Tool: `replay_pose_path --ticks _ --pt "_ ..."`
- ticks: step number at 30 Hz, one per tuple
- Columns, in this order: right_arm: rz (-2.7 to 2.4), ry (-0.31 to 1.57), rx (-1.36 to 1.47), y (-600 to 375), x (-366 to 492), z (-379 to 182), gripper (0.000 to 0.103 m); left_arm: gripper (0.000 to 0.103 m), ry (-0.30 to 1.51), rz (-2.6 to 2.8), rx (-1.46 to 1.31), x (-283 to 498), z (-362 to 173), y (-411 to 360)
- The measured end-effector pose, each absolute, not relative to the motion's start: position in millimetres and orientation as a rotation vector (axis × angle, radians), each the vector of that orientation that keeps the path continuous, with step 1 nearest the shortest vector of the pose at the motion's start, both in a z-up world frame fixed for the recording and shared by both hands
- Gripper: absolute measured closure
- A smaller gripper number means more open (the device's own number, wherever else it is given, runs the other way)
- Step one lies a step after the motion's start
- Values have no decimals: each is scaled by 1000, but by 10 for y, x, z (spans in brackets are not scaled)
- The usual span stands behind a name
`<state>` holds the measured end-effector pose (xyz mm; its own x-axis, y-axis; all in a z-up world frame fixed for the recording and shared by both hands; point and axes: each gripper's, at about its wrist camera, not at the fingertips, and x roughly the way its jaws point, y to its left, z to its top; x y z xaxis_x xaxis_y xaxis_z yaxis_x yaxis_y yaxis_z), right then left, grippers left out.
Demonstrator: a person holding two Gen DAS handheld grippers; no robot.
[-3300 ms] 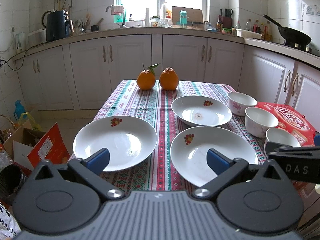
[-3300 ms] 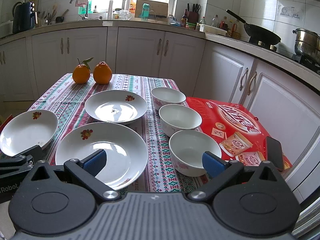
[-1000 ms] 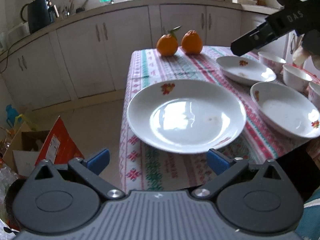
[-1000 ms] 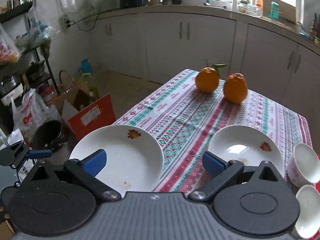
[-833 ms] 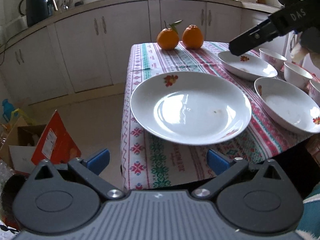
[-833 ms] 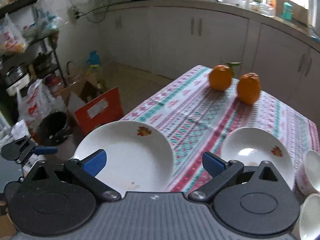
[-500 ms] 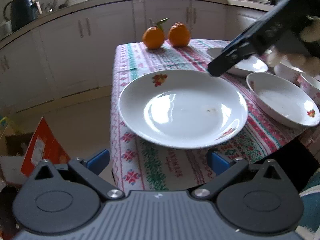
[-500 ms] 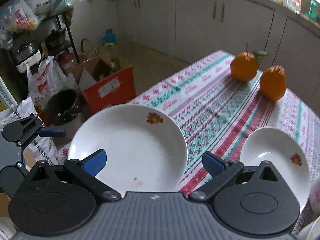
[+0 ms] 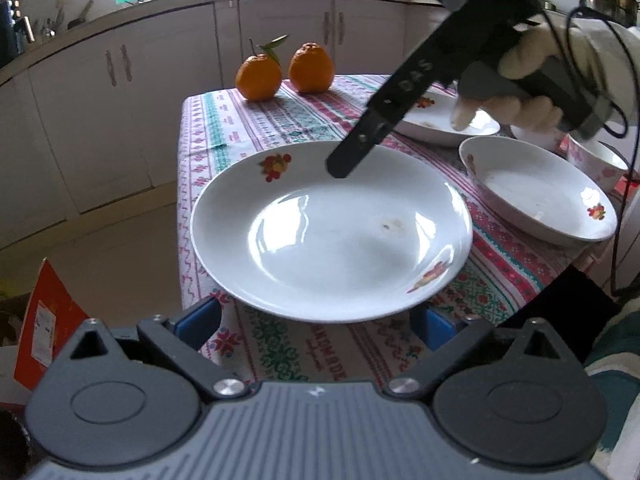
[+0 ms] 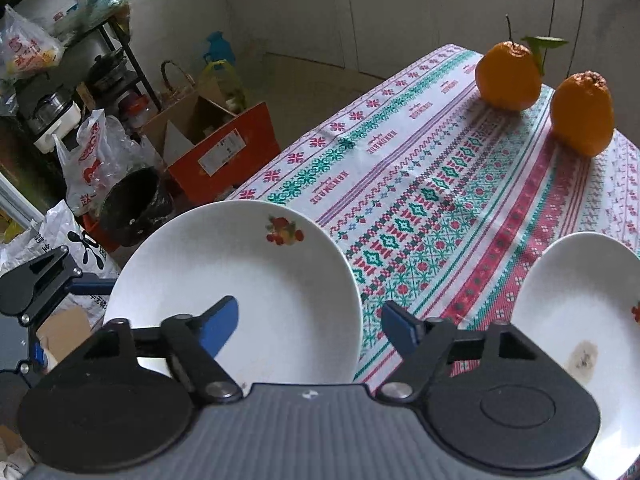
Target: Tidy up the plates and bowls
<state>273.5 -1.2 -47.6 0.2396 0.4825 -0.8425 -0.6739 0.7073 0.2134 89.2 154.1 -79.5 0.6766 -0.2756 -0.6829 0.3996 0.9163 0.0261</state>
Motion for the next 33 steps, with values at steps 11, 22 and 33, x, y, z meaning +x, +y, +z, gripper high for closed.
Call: replay_pose_path --ticks 11,22,33 --pt "882 1160 -54 -59 3017 -648 48 6 752 -423 198 954 -776 1509" --pt "928 1183 21 -133 3107 -680 48 6 768 -430 214 979 -757 1501" --pt "890 1130 43 -247 3235 -588 47 6 745 -452 266 1209 -702 1466"
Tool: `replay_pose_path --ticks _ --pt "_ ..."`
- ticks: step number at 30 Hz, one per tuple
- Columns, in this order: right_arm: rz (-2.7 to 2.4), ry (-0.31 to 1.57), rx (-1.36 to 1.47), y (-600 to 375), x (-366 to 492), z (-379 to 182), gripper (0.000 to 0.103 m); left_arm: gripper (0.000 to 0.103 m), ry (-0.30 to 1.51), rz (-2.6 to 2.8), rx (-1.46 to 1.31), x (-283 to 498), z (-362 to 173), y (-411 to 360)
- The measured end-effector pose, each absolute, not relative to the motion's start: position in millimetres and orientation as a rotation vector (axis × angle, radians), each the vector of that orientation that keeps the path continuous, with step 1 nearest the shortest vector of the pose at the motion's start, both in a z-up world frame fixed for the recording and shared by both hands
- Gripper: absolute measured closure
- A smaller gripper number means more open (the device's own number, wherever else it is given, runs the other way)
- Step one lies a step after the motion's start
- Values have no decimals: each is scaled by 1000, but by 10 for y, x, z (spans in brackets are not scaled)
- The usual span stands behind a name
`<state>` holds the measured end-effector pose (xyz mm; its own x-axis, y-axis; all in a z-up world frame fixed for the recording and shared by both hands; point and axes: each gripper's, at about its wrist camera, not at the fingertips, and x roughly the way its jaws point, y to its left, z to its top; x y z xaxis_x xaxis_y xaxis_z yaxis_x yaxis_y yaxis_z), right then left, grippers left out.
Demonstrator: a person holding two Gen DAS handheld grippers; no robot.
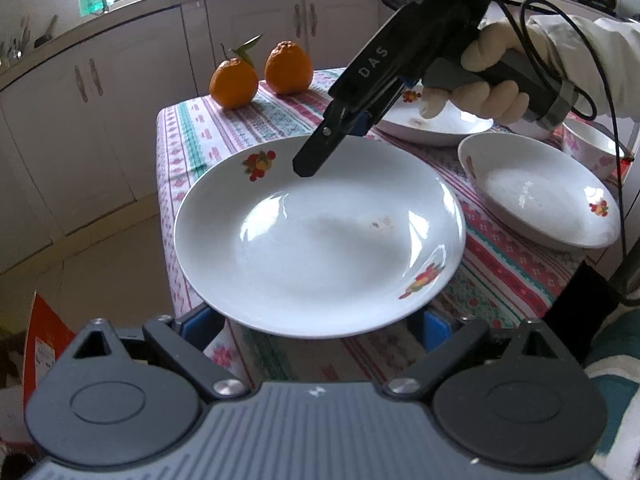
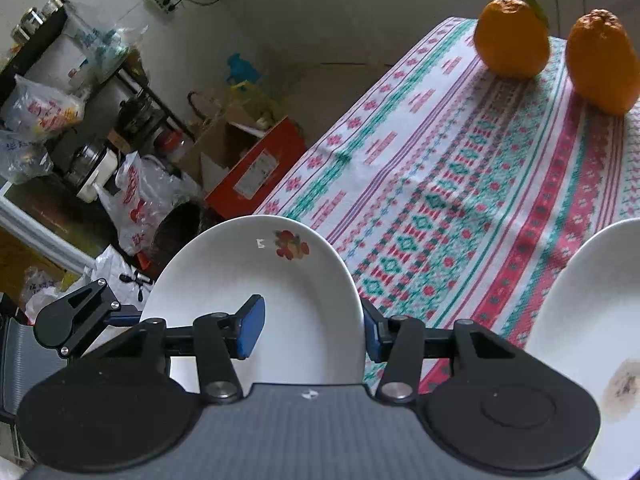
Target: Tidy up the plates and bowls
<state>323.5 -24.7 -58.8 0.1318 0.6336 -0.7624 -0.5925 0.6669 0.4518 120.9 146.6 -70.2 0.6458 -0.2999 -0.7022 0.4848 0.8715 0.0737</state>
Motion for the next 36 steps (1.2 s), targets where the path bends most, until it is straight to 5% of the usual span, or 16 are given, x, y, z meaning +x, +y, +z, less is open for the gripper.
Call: replay_pose_path --ticks 36 --pt "777 1087 -3 -322 3559 -666 46 6 738 -518 292 1744 -810 1453"
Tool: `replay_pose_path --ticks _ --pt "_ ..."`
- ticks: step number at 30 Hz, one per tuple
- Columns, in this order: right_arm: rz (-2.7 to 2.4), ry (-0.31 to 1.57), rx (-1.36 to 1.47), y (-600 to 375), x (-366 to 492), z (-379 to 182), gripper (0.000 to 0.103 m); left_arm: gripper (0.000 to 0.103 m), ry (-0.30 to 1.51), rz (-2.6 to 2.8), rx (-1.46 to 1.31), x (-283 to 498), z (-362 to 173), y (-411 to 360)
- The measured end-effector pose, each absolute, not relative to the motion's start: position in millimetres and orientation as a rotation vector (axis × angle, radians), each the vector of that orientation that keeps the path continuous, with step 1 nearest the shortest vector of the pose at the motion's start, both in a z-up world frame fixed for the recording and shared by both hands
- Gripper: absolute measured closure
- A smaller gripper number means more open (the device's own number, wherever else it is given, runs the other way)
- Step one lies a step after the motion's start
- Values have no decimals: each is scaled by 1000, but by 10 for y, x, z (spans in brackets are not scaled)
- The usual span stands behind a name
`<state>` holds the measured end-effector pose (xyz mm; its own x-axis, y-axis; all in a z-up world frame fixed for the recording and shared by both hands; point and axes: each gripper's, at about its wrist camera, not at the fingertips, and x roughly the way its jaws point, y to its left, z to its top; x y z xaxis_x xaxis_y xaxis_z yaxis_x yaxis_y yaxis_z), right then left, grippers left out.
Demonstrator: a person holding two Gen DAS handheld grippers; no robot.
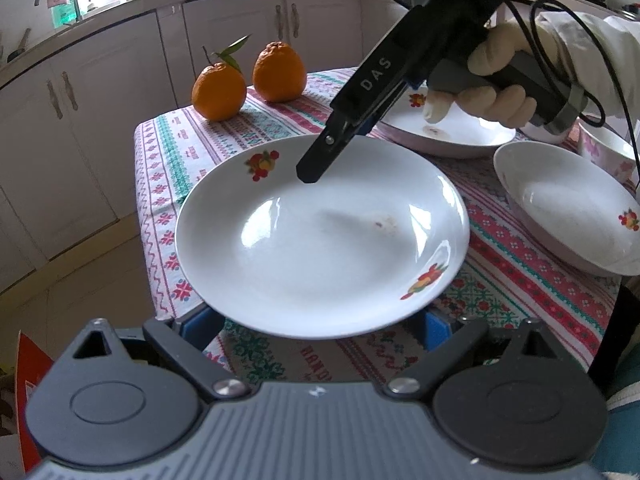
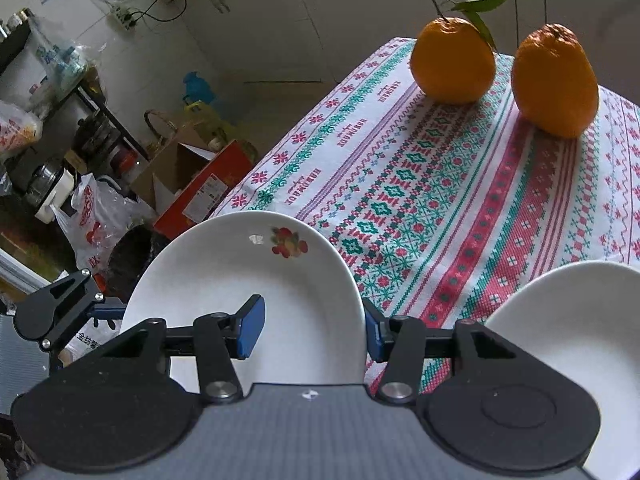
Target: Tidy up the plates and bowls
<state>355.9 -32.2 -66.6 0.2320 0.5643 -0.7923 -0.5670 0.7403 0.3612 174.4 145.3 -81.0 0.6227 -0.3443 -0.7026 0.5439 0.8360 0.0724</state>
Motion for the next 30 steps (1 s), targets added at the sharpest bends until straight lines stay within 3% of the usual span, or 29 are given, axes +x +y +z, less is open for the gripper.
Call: replay_pose_path --ticks 10,18,30 --pt "781 1083 -25 -268 3571 -694 43 6 737 -510 287 1759 -814 1463" --pt "813 1038 -64 -226 3444 -563 13 4 735 -492 271 1690 -753 1480" --pt "804 949 -108 -414 3023 -250 2 3 719 -411 255 1420 -610 1408"
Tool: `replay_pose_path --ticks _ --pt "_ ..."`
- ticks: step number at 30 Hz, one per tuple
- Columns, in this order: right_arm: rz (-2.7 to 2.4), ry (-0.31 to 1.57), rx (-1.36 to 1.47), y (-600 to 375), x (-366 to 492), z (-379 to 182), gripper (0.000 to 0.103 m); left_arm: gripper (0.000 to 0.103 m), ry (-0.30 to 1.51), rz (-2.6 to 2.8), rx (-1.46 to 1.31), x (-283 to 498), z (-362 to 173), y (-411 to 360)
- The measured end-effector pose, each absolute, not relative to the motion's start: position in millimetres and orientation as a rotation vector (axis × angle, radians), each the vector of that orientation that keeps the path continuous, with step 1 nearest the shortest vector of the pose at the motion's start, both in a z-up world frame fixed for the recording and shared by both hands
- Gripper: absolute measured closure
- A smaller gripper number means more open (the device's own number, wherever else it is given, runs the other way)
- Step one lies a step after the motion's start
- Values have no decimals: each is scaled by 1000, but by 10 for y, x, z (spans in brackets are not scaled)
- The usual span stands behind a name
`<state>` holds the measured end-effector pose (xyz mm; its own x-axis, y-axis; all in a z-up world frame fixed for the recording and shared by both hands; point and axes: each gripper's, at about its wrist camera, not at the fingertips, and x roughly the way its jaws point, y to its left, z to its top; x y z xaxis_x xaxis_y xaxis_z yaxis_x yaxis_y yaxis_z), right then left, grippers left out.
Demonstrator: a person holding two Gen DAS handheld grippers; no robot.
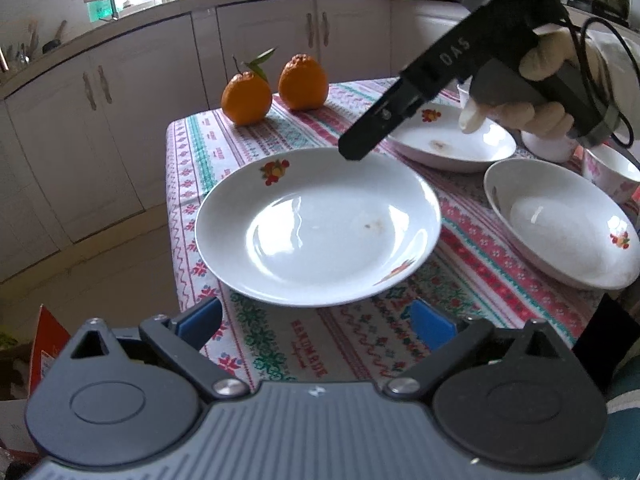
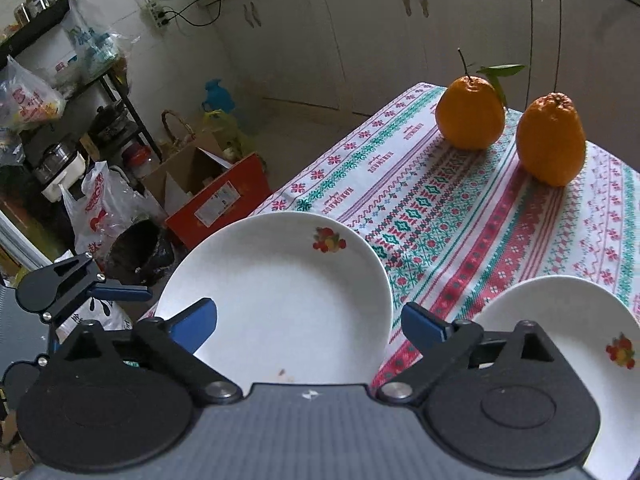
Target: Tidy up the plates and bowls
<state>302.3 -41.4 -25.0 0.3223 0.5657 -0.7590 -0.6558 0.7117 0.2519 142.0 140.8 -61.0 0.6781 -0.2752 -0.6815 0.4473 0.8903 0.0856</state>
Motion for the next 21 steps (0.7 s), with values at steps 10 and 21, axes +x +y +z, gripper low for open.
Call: replay_pose_path --ticks 10,21 --pt "806 846 -163 -455 2616 -14 0 2 668 -364 230 1208 -432 1300" --pt "759 669 -280 -693 1955 257 0 2 596 -290 195 956 -254 1142"
